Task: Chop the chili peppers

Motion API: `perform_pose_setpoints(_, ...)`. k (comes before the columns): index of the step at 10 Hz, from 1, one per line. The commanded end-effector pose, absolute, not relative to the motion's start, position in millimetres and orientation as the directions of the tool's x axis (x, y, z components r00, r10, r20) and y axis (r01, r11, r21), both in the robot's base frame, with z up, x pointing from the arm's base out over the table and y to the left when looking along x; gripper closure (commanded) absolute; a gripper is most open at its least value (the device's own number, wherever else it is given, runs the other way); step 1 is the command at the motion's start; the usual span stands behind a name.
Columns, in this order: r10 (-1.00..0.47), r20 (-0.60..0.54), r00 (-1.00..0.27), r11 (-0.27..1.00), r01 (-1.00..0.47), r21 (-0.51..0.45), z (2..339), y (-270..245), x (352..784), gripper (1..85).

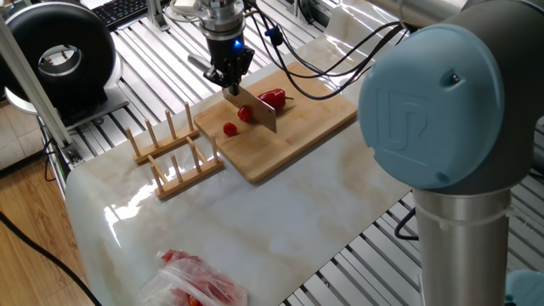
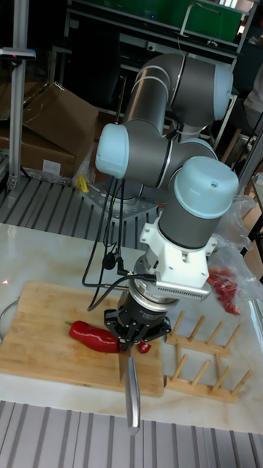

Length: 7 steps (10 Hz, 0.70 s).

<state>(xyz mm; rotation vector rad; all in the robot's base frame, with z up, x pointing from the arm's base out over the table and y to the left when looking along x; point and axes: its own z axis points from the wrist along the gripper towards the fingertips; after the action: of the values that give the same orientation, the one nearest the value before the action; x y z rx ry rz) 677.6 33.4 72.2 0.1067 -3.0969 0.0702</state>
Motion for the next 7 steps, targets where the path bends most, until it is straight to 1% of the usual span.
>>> perform_pose_setpoints(1, -0.064, 0.029, -0.998, 0.997, -0.065, -0.033, 65.9, 32.7, 680.3, 84.3)
perform_pose_setpoints(7, -0.06, 0.017, -0.998, 0.997, -0.06, -0.04, 59.9, 32.3, 678.6, 84.3)
